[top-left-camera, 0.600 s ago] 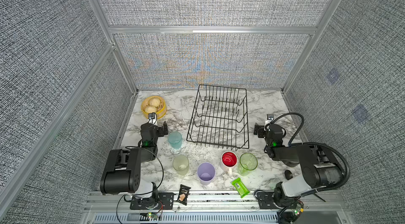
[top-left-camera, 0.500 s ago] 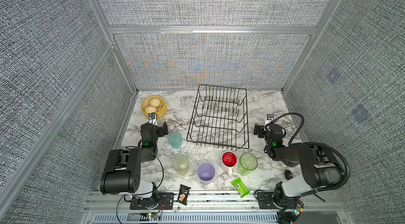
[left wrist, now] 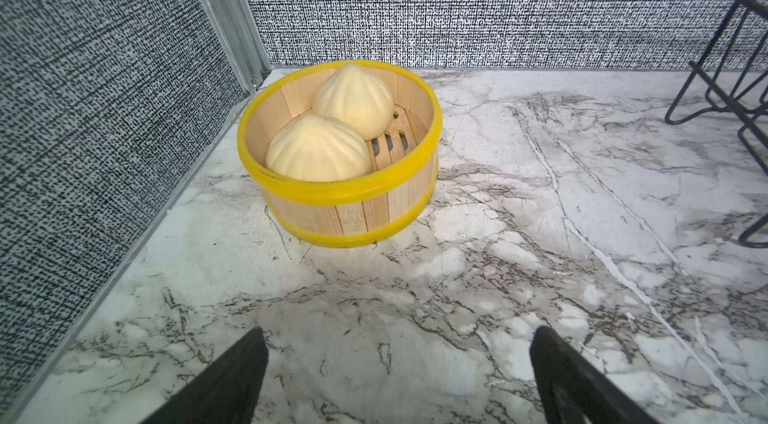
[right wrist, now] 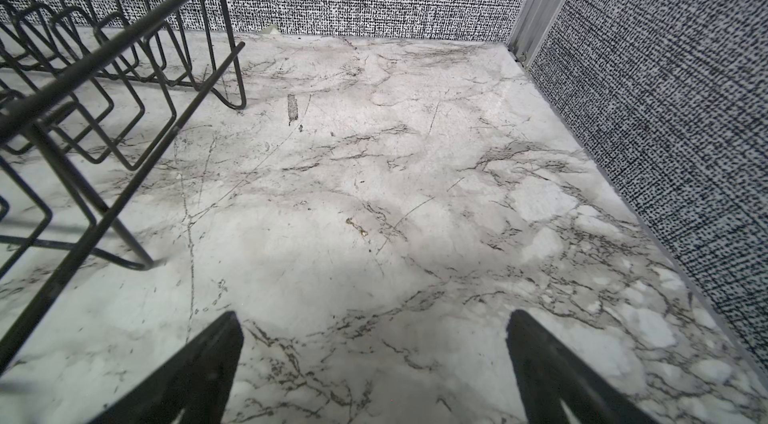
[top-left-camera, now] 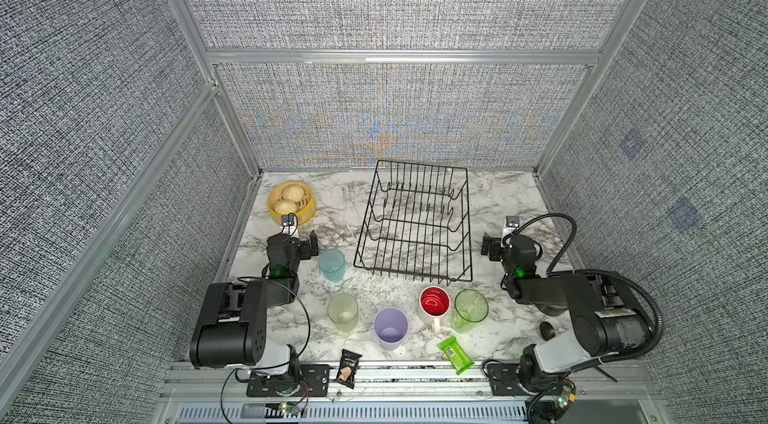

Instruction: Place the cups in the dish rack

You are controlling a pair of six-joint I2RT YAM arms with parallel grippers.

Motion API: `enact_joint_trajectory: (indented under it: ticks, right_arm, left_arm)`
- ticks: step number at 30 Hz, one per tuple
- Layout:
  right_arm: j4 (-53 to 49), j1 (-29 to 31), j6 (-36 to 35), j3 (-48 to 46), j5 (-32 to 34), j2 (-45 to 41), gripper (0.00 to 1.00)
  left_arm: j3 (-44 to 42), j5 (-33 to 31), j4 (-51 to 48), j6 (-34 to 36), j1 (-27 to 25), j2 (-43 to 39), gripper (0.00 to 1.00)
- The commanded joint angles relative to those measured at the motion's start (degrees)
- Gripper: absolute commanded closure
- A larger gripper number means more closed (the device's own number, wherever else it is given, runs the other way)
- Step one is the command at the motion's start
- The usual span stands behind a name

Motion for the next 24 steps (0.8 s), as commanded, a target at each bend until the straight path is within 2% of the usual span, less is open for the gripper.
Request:
enact_joint_trajectory:
  ticks: [1, 14, 19, 24]
  right_arm:
    - [1.5, 0.1, 0.1, 0.0, 0.4, 0.0, 0.01]
    - [1.0, -0.7, 0.5, -0.5, -1.0, -2.2, 0.01]
    - [-20.0, -0.7, 0.6, 6.1, -2.8, -12.1, 0.01]
    - [-36.6, -0.7, 7.2, 12.6, -1.4, -22.4, 0.01]
  left_arm:
    - [0.4, 0.3, 0.6, 0.2, 0.1, -0.1, 0.01]
    - [0.0, 0.4, 1.1, 0.1, 0.1, -0.3, 0.01]
    - [-0.8, 3.2, 0.0, 1.3, 0.1, -5.0, 0.01]
    - [9.8, 5.9, -28.7, 0.9, -0.2, -17.9, 0.01]
